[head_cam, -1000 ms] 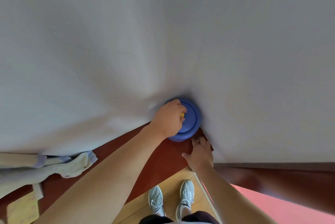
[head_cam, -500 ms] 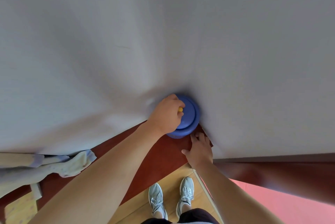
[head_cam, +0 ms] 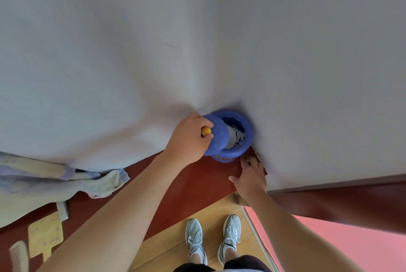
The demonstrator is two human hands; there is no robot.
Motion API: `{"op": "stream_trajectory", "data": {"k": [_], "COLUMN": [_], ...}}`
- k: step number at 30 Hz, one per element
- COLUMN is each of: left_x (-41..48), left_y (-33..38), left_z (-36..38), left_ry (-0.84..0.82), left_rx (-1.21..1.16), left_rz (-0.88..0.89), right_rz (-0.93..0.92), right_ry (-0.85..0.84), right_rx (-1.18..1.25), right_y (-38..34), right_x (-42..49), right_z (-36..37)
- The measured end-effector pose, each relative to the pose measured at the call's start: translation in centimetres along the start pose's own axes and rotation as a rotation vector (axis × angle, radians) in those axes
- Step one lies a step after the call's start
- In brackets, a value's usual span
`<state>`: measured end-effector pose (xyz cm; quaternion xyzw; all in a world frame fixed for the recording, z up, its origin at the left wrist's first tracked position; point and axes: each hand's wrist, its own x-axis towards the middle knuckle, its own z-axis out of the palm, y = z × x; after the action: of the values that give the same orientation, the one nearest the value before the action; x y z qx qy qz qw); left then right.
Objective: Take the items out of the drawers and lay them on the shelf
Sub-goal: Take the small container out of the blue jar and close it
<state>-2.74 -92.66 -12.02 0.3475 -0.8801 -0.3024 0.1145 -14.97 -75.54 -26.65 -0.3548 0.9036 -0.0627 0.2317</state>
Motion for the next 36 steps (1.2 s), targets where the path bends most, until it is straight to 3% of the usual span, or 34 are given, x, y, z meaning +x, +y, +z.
{"op": "stream_trajectory", "data": {"k": [11,19,28,36], "left_x": [-5.5,-6.3,-5.5,-5.5], "left_y": [-5.4,-8.9,-9.2,-9.0], "left_z": [0.9,5.8,9.8,8.4], "left_ry": [0.076,-0.045,-0.069,-0.062], "left_rx": [0.055,0.099,0.057,-0.017], "left_rz": [-0.159,-0.343,-0.342,-0.321], "right_rz": [-0.009,-0.023,-0.019,-0.022], "right_ry": [-0.024,-0.019,-0.016,-0.019], "right_rx": [-0.008,-0.008,-0.023,-0.022], "right_y": [0.0,0.4,0.5,0.4], "right_x": [0.2,0.1,0.2,0.1], "right_z": [-0.2,0.1,0.3,0.2]}}
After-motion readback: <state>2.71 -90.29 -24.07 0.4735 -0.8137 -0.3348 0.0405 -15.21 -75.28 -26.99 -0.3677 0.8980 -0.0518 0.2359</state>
